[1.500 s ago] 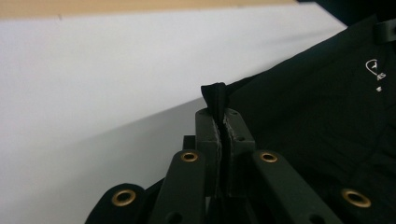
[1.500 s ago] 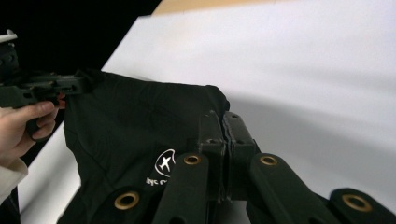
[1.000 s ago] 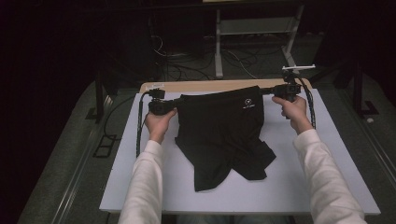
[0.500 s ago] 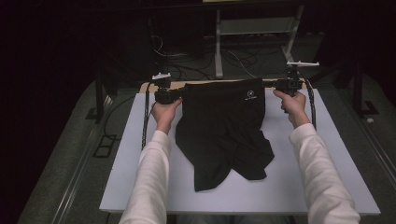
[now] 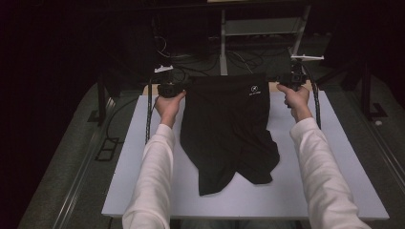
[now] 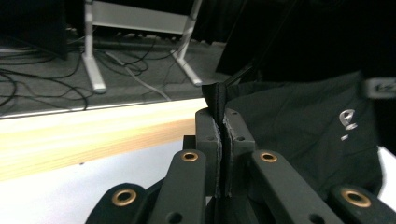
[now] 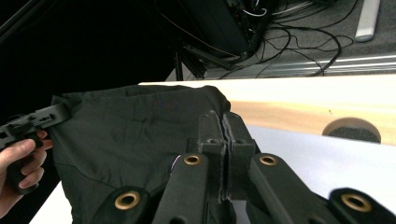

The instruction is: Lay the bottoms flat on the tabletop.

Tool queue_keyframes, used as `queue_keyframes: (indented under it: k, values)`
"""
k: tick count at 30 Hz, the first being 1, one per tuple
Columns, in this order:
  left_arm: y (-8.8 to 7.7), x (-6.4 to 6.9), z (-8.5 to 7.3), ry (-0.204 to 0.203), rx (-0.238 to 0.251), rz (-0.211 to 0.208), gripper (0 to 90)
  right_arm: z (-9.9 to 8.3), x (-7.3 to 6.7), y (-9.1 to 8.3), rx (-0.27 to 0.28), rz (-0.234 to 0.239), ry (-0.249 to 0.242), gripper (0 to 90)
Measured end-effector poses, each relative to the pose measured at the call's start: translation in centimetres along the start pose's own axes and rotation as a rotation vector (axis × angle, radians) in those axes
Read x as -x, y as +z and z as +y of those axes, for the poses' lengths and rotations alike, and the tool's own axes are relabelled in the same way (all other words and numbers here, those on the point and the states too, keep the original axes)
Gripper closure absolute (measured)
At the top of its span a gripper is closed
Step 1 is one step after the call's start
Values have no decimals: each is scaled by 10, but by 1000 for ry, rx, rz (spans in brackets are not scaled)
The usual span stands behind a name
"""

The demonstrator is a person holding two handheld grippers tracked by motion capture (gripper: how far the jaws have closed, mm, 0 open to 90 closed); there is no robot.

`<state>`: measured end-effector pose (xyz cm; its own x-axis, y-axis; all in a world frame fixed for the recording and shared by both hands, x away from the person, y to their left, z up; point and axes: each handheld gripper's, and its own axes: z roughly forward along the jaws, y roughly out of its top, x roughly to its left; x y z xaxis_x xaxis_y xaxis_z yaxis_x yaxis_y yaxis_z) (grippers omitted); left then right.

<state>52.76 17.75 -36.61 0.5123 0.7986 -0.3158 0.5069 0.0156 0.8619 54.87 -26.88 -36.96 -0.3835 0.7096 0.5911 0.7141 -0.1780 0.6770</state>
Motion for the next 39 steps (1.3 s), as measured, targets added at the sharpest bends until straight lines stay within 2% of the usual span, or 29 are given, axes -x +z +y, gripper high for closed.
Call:
queue_keyframes:
  k: [2,4,10,11,12,13,14,15,16,17,18,19,20,22,27,29,36,39]
  values:
    - [1,-2,2,-9,1,-2,857,3,-2,0,0,-3,-6,868]
    - [2,-4,5,-15,13,-2,856,14,-9,0,5,-10,-31,868]
    - [4,-4,16,0,18,12,856,31,-21,-3,15,-31,-75,868]
    - [5,-4,17,-8,29,2,855,32,-21,-3,18,-35,-82,864]
    - [7,-5,15,-18,24,-9,850,31,-21,-2,21,-36,-79,856]
    - [7,-5,15,-18,24,-9,823,30,-19,-1,11,-47,-68,795]
    - [10,-6,12,-32,7,-17,823,30,-19,-1,11,-47,-68,795]
    - [17,-11,1,-61,-31,10,664,22,-13,4,-2,-88,-9,674]
    - [18,-14,-6,-74,-34,29,613,16,-9,7,-5,-87,3,642]
    - [18,-16,-13,-94,-22,27,586,9,-7,9,-8,-99,-6,617]
    - [18,-16,-13,-94,-22,27,566,9,-7,9,-8,-99,-6,617]
    - [17,-22,-24,-144,7,17,532,-4,-1,15,-33,-118,-20,572]
    - [15,-24,-29,-161,19,14,513,-11,3,17,-46,-122,-20,572]
    - [12,-26,-35,-177,28,14,489,-22,10,20,-58,-122,-14,566]
    - [5,-25,-40,-173,34,12,419,-36,17,20,-57,-113,-5,540]
    - [1,-22,-43,-163,30,-14,382,-42,18,17,-57,-115,-12,502]
    - [-4,-11,-51,-135,13,-36,259,-52,11,10,-54,-103,-36,392]
    - [-6,-6,-55,-125,-5,-56,172,-59,6,5,-71,-94,-74,306]
